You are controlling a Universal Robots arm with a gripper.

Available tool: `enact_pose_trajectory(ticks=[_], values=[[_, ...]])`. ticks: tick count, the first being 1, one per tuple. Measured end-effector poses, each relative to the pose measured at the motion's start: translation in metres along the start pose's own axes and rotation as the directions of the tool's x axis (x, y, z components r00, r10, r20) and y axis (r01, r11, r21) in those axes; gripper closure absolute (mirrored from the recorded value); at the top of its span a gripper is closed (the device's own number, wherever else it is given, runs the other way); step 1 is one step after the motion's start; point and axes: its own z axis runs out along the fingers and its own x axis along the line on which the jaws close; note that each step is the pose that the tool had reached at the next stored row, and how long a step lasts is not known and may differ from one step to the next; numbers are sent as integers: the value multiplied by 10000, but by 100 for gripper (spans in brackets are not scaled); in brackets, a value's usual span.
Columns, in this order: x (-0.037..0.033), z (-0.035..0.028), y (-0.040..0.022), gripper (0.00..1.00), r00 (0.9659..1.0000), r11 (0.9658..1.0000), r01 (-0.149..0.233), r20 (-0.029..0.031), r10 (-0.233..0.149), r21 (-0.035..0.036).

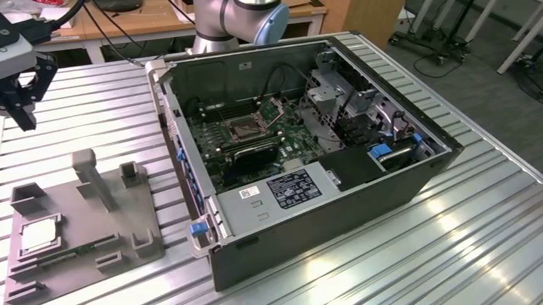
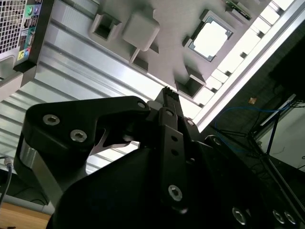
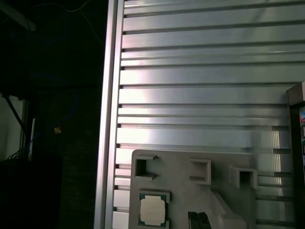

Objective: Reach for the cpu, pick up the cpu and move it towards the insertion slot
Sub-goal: 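Reach for the cpu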

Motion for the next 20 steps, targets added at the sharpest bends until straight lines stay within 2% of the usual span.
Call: enact_pose_trajectory(ticks=[20], values=[[106, 17, 1, 89, 10000, 10000, 0, 1, 0, 0]])
